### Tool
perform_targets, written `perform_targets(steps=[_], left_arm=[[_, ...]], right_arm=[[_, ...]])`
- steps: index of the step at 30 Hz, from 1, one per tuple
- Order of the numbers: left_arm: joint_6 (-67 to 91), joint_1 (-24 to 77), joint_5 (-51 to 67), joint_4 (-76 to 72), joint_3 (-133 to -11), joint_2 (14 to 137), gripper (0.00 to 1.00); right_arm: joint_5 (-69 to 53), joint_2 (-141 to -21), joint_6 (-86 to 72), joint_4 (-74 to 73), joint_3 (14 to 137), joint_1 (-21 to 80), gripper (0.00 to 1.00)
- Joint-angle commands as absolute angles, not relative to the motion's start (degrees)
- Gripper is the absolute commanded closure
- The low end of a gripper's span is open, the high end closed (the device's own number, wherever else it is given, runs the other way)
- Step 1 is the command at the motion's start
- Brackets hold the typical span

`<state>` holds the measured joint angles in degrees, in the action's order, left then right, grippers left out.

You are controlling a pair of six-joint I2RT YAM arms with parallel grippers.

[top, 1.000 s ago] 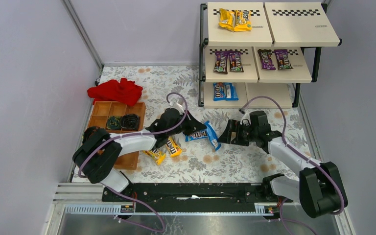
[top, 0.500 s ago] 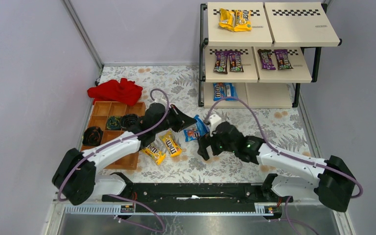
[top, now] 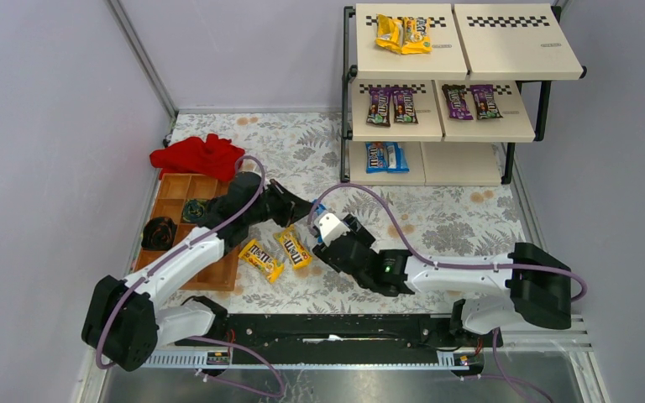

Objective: Place and organize the candy bags onto the shelf

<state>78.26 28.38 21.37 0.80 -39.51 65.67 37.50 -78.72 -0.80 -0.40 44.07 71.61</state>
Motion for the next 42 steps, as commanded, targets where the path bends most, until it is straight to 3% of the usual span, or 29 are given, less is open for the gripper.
perform_targets(steps=[1, 9, 19, 28, 34, 37, 41, 42], left_arm=[[80.47, 27.4, 23.95, 5.69, -42.38, 64.18, 1.0], [81.3, 26.31, 24.86, 7.56, -43.64, 65.39, 1.0], [81.58, 24.75, 25.25, 9.91, -44.72, 64.42, 1.0], [81.23, 24.26, 24.55, 10.87, -45.04, 63.73, 1.0], [79.34, 23.58, 24.39, 11.16, -45.89, 64.17, 0.98], [77.5, 23.4, 24.61, 11.01, -46.76, 64.92, 0.72], [73.92, 23.12, 24.54, 11.28, -48.39, 64.72, 0.21], [72.62, 23.04, 24.11, 11.95, -49.09, 64.51, 0.12]], right_arm=[[43.28, -78.69, 6.03, 10.6, 44.75, 72.82, 0.24], [40.18, -76.14, 5.9, 15.97, 40.66, 72.98, 0.43], [42.07, -75.07, 5.85, 16.73, 38.42, 73.03, 0.45], [39.79, -75.3, 4.41, 18.11, 38.29, 73.04, 0.7], [38.79, -74.75, 4.22, 18.15, 38.08, 72.99, 0.81], [37.4, -74.17, 3.54, 18.57, 37.41, 72.78, 0.84], [32.64, -72.99, 0.92, 18.28, 36.03, 70.66, 0.85], [31.11, -72.46, 0.42, 18.09, 35.57, 69.74, 0.85]])
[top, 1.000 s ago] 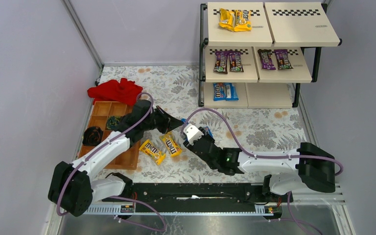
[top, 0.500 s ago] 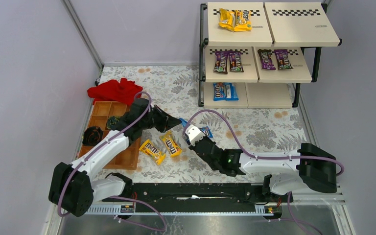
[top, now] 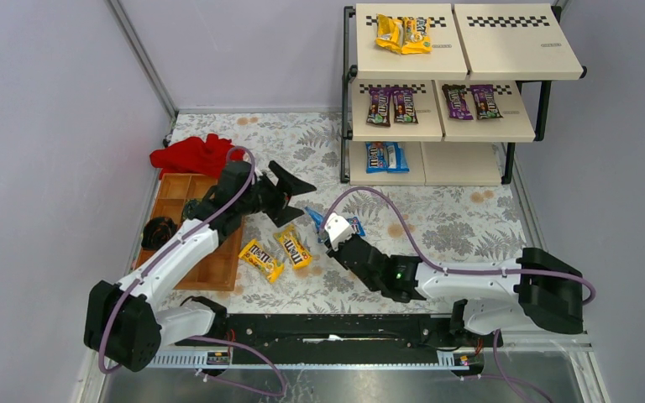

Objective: Place and organize the candy bags onto the shelf

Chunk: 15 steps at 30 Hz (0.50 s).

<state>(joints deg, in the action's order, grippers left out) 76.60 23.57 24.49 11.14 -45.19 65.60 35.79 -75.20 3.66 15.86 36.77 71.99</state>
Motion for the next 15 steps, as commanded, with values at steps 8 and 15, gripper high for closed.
perform_targets(steps=[8, 15], left_arm=[[61.07, 22.85, 19.76, 14.59, -51.68, 60.99, 0.01], [58.9, 22.82, 26.15, 1.36, -44.22, 57.36, 0.01]], right_arm=[[4.43, -66.58, -14.44, 18.94, 30.6, 53.43, 0.87], [-20.69, -66.46, -29.41, 19.5, 32.08, 38.69, 0.87]])
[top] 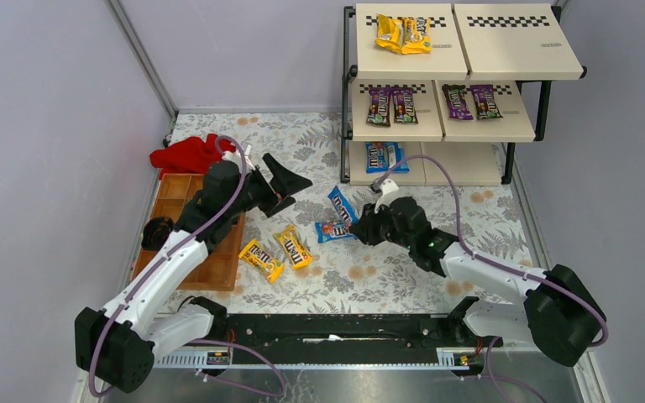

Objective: Place and organize the candy bags onto the shelf

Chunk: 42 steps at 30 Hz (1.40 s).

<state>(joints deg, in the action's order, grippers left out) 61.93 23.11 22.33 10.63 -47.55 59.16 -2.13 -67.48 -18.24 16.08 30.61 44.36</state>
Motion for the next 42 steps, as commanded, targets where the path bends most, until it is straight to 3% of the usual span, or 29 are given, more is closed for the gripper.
perform_targets(steps=[1, 9, 18, 25, 35, 42], left_arm=[[59.26, 22.82, 27.2, 0.32, -43.31, 57.28, 0.01], [61.92, 22.76, 29.29, -7.45, -38.57, 55.64, 0.01], [70.38, 22.46, 33.95, -22.22, -34.18, 54.46, 0.02], [77.54, 21.52, 35.89, -32.73, -31.86, 55.54, 0.15], [77.03, 21.36, 34.94, -31.76, -33.43, 56.82, 0.41], [73.67, 21.31, 33.9, -27.79, -35.74, 56.97, 0.48]], right_arm=[[-24.31, -66.71, -31.61, 20.33, 32.45, 37.42, 0.87], [-44.59, -71.55, -51.67, 36.3, 34.21, 30.13, 0.86], [-51.68, -77.82, -71.66, 61.36, 33.18, 30.08, 0.86], [-53.04, -83.06, -81.75, 77.06, 31.2, 30.16, 0.86], [-53.0, -83.63, -82.53, 79.09, 29.23, 30.15, 0.85], [-53.41, -83.91, -83.41, 80.4, 29.16, 30.22, 0.85]])
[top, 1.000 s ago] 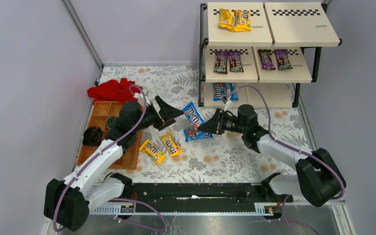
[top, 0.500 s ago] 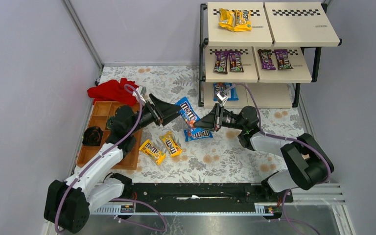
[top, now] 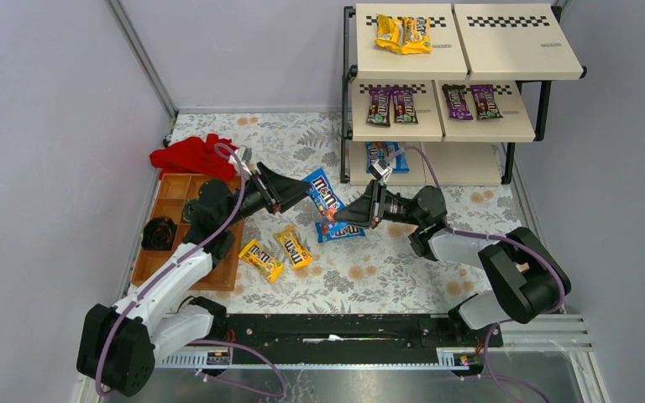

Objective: Place and organize the candy bags onto the shelf

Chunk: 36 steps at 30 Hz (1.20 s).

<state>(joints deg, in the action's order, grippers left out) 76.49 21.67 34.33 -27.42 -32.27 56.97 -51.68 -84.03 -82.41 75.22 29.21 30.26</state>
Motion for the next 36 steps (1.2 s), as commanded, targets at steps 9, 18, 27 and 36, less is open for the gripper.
perform_targets(steps=[9, 18, 27, 36], left_arm=[[73.54, 21.36, 33.51, -27.74, -37.28, 59.35, 0.57], [73.5, 21.36, 32.32, -27.43, -37.95, 59.24, 0.93], [78.75, 21.36, 28.18, -32.65, -33.72, 56.61, 1.0], [89.01, 21.36, 29.46, -46.98, -30.25, 59.93, 1.0]], right_arm=[[-53.79, -84.51, -85.33, 83.4, 28.51, 30.17, 0.84], [-51.19, -83.23, -84.33, 81.04, 26.9, 30.23, 0.7], [-40.05, -79.21, -80.64, 76.83, 23.01, 31.2, 0.32], [-29.03, -78.75, -75.35, 71.79, 23.3, 36.81, 0.0]])
